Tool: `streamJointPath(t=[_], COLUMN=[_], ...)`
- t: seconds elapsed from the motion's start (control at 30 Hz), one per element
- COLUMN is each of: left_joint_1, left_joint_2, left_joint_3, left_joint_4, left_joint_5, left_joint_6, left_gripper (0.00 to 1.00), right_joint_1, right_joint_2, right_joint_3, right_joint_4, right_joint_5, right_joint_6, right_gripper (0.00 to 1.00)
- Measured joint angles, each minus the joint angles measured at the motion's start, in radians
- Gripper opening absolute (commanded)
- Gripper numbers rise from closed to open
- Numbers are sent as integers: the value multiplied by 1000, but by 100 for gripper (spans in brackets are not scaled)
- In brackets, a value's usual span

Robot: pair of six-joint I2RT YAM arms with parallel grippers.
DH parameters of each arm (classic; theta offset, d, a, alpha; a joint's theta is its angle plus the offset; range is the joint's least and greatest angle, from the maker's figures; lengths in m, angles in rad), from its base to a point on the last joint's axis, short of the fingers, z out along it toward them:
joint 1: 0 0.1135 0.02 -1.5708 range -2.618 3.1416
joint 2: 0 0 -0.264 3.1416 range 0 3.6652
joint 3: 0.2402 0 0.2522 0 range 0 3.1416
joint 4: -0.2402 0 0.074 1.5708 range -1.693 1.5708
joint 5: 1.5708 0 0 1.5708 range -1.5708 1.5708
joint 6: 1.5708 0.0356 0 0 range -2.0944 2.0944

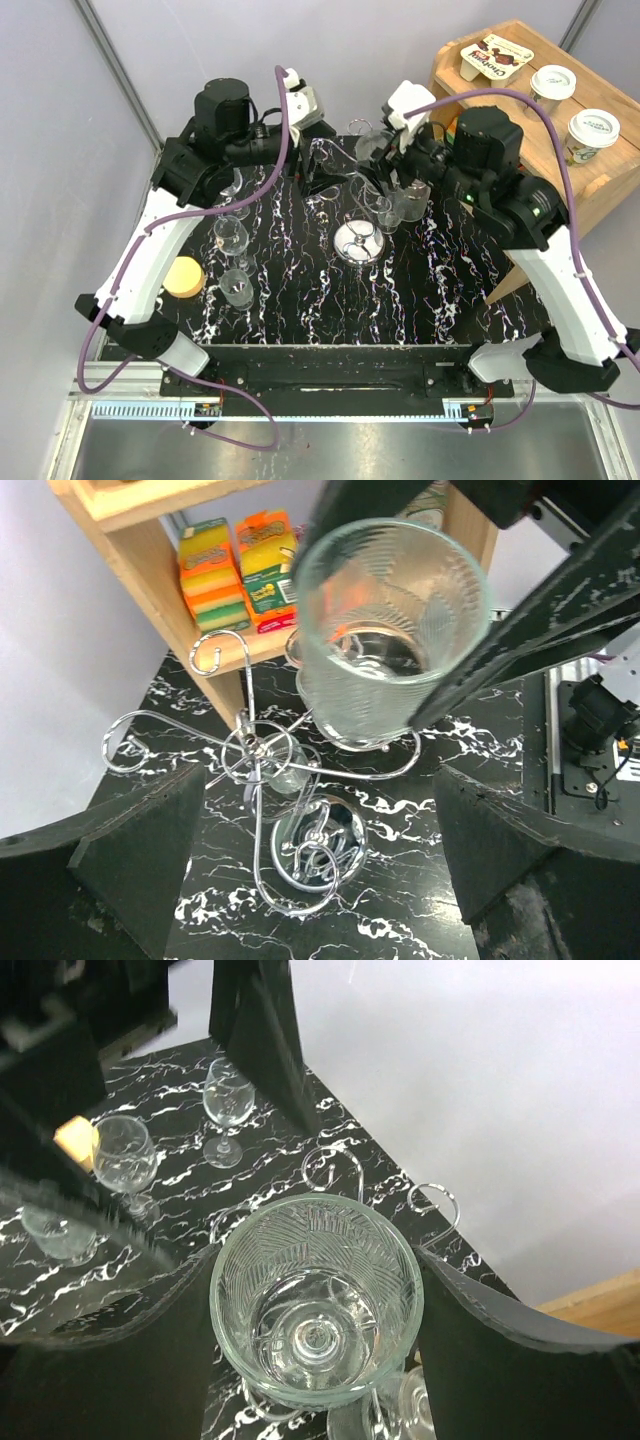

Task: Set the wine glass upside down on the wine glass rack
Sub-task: Turn the wine glass upside down at the wine rack.

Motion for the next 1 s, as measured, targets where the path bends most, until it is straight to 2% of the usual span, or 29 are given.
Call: streamJointPath(t=[0.2, 0.43, 0.63, 1.0], left_joint_1=[3, 37, 63, 61], left_joint_2=[62, 109, 116, 154], left_joint_3=[-12, -51, -72, -82], left_joint_4=[9, 73, 196, 390], left_joint_5=[55, 121, 200, 315], left_joint_6=[1, -36, -105, -244], left_gripper=[99, 99, 99, 99], right_joint_1=[-19, -119, -196, -236], right_joint_2=[121, 198, 199, 228], right_joint_3=[129, 283, 310, 314], right_joint_4=[14, 16, 37, 54], right_joint_5=[19, -19, -129, -318], right_joint_6=[23, 111, 214, 364], right_gripper=[0, 0, 0, 0])
